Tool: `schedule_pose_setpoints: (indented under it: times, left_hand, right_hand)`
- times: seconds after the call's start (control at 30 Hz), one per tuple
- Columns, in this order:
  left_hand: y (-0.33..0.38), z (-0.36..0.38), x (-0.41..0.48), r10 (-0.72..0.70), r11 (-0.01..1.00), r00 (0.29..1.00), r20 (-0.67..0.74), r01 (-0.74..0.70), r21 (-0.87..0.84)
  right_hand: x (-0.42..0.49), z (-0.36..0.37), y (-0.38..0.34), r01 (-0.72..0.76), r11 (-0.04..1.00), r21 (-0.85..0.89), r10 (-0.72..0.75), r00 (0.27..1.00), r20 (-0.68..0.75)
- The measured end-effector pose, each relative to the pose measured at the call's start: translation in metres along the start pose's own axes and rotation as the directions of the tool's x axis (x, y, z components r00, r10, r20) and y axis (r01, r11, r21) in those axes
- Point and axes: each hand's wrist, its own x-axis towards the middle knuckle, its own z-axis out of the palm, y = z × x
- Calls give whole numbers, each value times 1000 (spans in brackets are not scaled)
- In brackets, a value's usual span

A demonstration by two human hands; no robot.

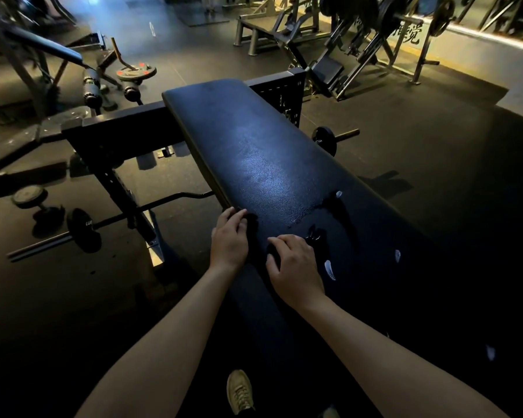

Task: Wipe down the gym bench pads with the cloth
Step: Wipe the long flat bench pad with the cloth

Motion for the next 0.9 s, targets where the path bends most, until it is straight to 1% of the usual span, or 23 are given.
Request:
schedule_pose_setpoints:
  times: [0.07, 0.13, 0.33, 0.43, 0.57, 0.67, 0.77, 0.83, 0.9]
  left_hand:
    - [4, 9, -8, -42, 998, 997, 64, 39, 45]
    - [4, 13, -21, -35, 998, 997, 69, 31, 50]
    - [-3, 10, -67, 110, 994, 992, 61, -109, -30]
    - [-11, 10, -76, 139, 987, 987, 86, -131, -89]
    - [-6, 2, -64, 126, 985, 992, 28, -122, -121]
    - [4, -1, -51, 87, 992, 996, -30, -89, -84]
    - [10, 7, -46, 34, 999, 999, 17, -34, -8]
    - [10, 12, -54, 41, 998, 999, 32, -43, 43]
    - [10, 13, -66, 69, 996, 997, 16, -70, 48]
  right_hand:
    - [0, 0, 0, 2, 1000, -3, -2, 1000, 4]
    - [-1, -1, 0, 5, 1000, 8, -5, 1000, 12]
    - [-7, -8, 0, 12, 994, 105, -12, 1000, -1]
    - [-14, -10, -2, 40, 997, 59, -40, 999, 0]
    - [-15, -10, 0, 54, 998, 12, -54, 998, 12]
    - [-11, -9, -1, 46, 999, -12, -45, 998, 33]
    - [-8, -9, -4, 6, 1000, 13, -7, 1000, 26]
    - [-9, -10, -3, -11, 996, 84, 11, 1000, 1]
    - [-11, -12, -1, -30, 983, 181, 34, 999, -22]
